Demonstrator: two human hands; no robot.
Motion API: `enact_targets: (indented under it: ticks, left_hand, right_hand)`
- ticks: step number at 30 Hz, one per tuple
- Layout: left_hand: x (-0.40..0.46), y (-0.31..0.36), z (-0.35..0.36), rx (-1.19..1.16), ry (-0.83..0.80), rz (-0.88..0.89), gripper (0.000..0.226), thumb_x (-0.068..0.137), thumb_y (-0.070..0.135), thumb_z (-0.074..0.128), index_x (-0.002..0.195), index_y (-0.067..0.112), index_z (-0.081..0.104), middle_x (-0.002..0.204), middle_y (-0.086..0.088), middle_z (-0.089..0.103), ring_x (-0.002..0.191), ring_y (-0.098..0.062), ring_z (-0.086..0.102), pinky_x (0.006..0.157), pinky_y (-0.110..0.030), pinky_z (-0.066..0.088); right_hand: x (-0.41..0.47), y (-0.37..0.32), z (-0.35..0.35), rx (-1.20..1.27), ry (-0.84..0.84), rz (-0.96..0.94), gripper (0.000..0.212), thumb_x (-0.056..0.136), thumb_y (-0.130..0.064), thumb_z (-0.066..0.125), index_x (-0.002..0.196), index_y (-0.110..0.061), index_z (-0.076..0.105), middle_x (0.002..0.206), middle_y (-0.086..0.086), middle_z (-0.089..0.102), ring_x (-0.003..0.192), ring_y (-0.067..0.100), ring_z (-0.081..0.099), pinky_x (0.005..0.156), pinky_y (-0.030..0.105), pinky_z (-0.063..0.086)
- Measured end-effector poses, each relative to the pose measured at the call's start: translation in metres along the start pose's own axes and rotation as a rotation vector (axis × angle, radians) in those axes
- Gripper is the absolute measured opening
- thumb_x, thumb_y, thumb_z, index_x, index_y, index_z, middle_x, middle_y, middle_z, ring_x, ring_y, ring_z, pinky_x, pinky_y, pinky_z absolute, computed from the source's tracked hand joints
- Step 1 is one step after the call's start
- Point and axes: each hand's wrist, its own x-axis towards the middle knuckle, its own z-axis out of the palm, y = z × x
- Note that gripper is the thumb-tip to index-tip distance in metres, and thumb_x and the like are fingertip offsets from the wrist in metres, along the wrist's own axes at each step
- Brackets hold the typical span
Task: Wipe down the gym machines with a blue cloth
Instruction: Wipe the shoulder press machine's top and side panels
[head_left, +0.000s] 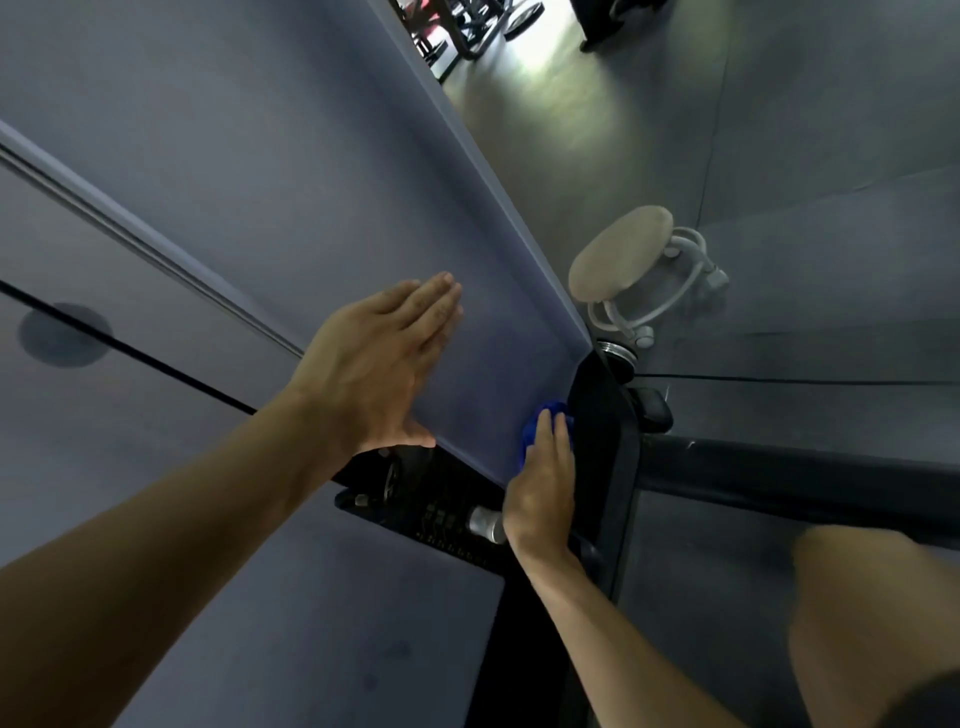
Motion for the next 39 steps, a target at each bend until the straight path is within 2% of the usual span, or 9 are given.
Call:
enact_targets:
  ticks: [2,5,8,14,20,27,33,36,39]
  left_hand:
    - [0.002,-0.003,0.003,0.015,0.011,-0.005,0.125,0.084,0.094,0.01,0.154,-0.001,-0.031,0.163,-0.022,-0.035,0.154,-0.034,-0.03,0.123,-0.046,-0.022]
    - [0.002,-0.005,0.008,-0.047,0.024,0.006,0.127,0.082,0.095,0.008,0.157,-0.002,-0.025,0.164,-0.027,-0.03,0.156,-0.038,-0.025,0.127,-0.049,-0.016]
    - [0.001,-0.007,0.01,-0.1,0.061,0.027,0.127,0.084,0.094,0.009,0.158,-0.006,-0.017,0.166,-0.031,-0.021,0.157,-0.041,-0.017,0.129,-0.051,-0.01]
    - [0.002,-0.008,0.02,-0.082,0.117,0.027,0.129,0.084,0.094,0.008,0.156,-0.009,-0.021,0.164,-0.033,-0.024,0.156,-0.045,-0.018,0.127,-0.053,-0.014]
    - [0.003,-0.013,0.019,-0.132,0.142,0.035,0.134,0.08,0.096,0.014,0.159,-0.01,-0.009,0.167,-0.033,-0.011,0.159,-0.043,-0.006,0.129,-0.052,-0.007]
    - [0.004,-0.01,0.024,-0.1,0.161,0.031,0.129,0.085,0.094,0.01,0.159,-0.01,-0.009,0.166,-0.035,-0.014,0.157,-0.047,-0.009,0.127,-0.055,-0.011]
    - [0.004,-0.009,0.022,-0.134,0.157,0.032,0.132,0.083,0.094,0.013,0.157,-0.012,-0.013,0.165,-0.035,-0.015,0.158,-0.045,-0.009,0.128,-0.053,-0.01]
    - [0.003,-0.009,0.027,-0.131,0.182,0.04,0.127,0.087,0.091,0.011,0.158,-0.012,-0.011,0.165,-0.036,-0.016,0.157,-0.047,-0.011,0.128,-0.055,-0.008]
    - [0.005,-0.009,0.029,-0.139,0.203,0.057,0.126,0.089,0.091,0.013,0.158,-0.012,-0.007,0.165,-0.037,-0.016,0.156,-0.048,-0.012,0.128,-0.056,-0.006]
  right_hand:
    - [0.007,-0.017,0.004,-0.021,0.015,0.054,0.057,0.109,-0.004,0.035,0.162,-0.014,0.016,0.171,0.002,0.013,0.158,0.028,0.01,0.126,0.033,0.009]
    - [0.004,-0.075,0.007,0.007,0.102,-0.288,0.064,0.103,-0.002,0.049,0.162,-0.01,0.025,0.171,0.003,0.016,0.158,0.026,0.011,0.128,0.028,0.003]
    - [0.012,-0.071,0.001,0.014,0.075,-0.489,0.07,0.098,0.006,0.051,0.161,-0.014,0.03,0.17,0.002,0.02,0.156,0.027,0.019,0.127,0.03,0.014]
    - [0.038,-0.008,-0.001,0.013,0.079,0.064,0.056,0.106,0.002,0.038,0.159,-0.01,0.03,0.168,0.008,0.025,0.154,0.032,0.025,0.126,0.039,0.022]
    - [0.035,-0.088,-0.003,0.096,0.072,-0.531,0.067,0.098,0.014,0.045,0.159,-0.01,0.034,0.169,0.0,0.022,0.156,0.024,0.02,0.122,0.013,0.008]
    - [0.067,-0.026,-0.009,0.011,0.096,-0.094,0.058,0.102,0.007,0.04,0.157,-0.008,0.034,0.166,0.011,0.028,0.153,0.031,0.028,0.125,0.045,0.025]
    - [0.075,-0.093,-0.011,0.02,0.117,-0.609,0.072,0.091,0.015,0.047,0.158,-0.012,0.037,0.168,0.002,0.027,0.153,0.029,0.028,0.126,0.031,0.018]
    - [0.09,-0.04,-0.019,-0.099,0.116,-0.556,0.075,0.09,0.013,0.048,0.158,-0.016,0.037,0.167,0.002,0.029,0.148,0.028,0.036,0.125,0.036,0.026]
    - [0.094,0.016,-0.025,-0.137,0.183,-0.42,0.052,0.1,0.003,0.053,0.151,-0.007,0.048,0.156,0.012,0.047,0.124,0.038,0.055,0.105,0.055,0.046]
